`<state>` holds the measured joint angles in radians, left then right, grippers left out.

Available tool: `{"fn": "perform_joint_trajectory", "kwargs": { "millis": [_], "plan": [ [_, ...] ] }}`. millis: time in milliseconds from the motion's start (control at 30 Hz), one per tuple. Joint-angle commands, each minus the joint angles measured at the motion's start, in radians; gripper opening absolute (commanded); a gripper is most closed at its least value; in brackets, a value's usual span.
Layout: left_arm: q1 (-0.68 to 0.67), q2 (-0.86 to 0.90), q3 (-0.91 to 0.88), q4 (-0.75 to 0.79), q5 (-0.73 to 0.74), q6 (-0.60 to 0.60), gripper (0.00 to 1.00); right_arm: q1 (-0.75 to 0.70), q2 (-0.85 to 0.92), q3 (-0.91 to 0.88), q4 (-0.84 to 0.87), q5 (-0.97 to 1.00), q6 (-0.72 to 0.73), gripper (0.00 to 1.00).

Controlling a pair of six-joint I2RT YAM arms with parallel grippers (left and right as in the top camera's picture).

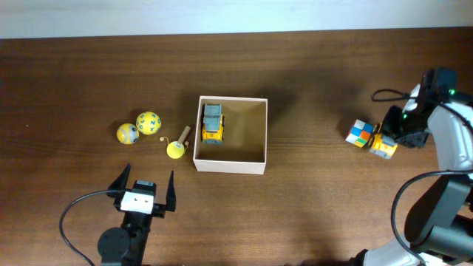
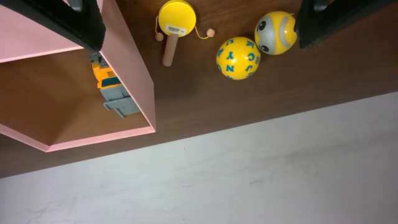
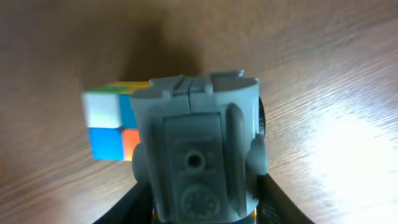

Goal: Pack container
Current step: 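Carry the held truck left over the pink box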

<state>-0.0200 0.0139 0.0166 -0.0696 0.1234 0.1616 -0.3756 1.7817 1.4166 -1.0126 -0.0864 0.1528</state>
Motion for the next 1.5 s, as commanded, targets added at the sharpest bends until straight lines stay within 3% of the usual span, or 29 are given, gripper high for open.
{"fn": "perform_joint_trajectory", "kwargs": {
  "millis": [0, 400, 733, 933, 1467],
  "plan": [
    [0.003, -0.006, -0.008, 0.002, -0.004, 0.013, 0.99, 0.033, -0.009, 0.121, -0.054, -0.024, -0.053, 0.39],
    [0.003, -0.006, -0.008, 0.002, -0.004, 0.013, 0.99, 0.225, -0.01, 0.45, -0.234, -0.246, -0.183, 0.39],
    [0.003, -0.006, -0.008, 0.002, -0.004, 0.013, 0.99, 0.496, -0.01, 0.506, -0.208, -0.313, -0.139, 0.39],
    [0.003, -0.006, -0.008, 0.002, -0.004, 0.013, 0.99, 0.642, -0.01, 0.506, -0.14, -0.247, 0.005, 0.38],
    [0.003, -0.006, -0.008, 0.002, -0.004, 0.013, 0.99, 0.941, 0.065, 0.506, -0.097, 0.196, 0.447, 0.38]
  ]
}}
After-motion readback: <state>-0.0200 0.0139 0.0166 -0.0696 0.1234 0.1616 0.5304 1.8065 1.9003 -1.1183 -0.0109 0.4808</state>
